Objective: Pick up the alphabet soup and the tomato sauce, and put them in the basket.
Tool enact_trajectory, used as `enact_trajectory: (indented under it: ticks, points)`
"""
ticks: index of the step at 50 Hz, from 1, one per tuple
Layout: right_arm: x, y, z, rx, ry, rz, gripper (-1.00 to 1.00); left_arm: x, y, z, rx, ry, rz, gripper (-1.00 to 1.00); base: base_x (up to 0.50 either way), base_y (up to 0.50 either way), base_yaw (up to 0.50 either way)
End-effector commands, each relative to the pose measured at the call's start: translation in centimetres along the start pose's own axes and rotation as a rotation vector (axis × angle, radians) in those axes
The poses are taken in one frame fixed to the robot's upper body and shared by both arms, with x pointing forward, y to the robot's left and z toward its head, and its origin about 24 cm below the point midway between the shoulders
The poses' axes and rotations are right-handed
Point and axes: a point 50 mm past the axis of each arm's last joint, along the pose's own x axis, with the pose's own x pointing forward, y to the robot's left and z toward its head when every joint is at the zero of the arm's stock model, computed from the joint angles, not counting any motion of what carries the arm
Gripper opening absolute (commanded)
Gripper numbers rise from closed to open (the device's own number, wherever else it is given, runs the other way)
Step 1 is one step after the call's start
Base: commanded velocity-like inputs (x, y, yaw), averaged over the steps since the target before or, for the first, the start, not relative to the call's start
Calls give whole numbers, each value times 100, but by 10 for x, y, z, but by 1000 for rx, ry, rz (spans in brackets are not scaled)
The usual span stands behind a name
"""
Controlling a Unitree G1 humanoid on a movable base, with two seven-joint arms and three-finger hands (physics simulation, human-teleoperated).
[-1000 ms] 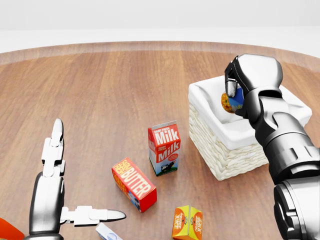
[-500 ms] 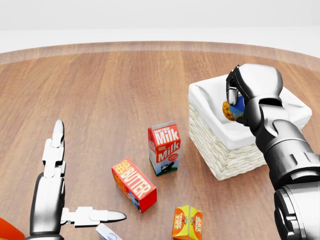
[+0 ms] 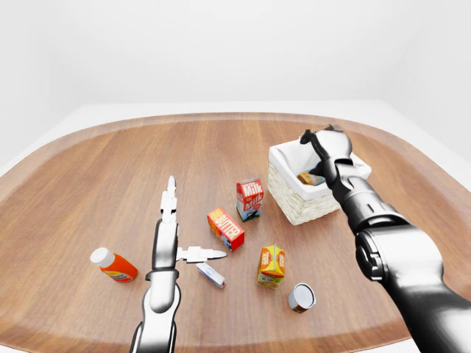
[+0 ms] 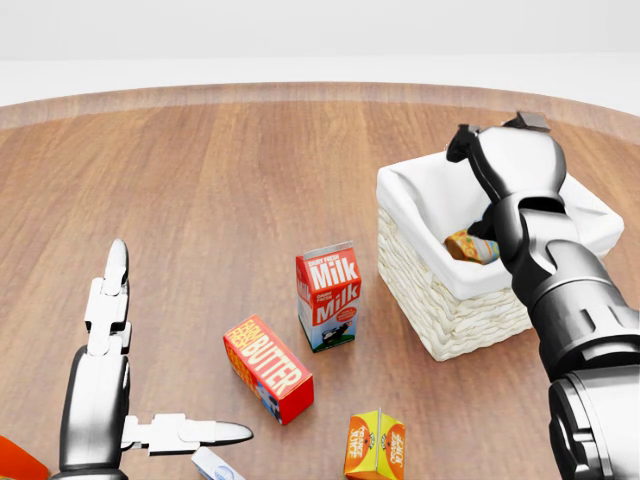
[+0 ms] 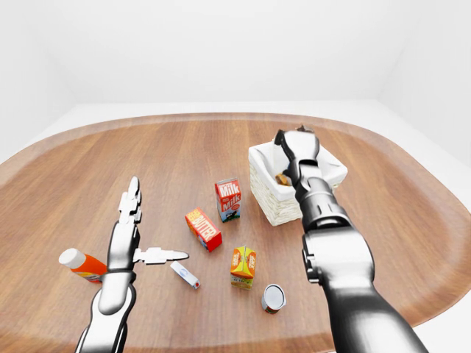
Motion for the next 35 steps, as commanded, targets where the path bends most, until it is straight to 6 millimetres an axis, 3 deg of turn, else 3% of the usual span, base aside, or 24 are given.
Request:
enact_trajectory:
  ticks: [1,16,35]
  points:
    - [0,1,-2,2,9,11,100,-1,2,0,-13,0,7,100,0,0,0]
    - [0,1,-2,-3,10,12,100,-1,2,0,-12,0,7,100,0,0,0]
    - [12,-35,-8,25,30,-75,100,-1,2,0,-12,0,7,100,0,0,0]
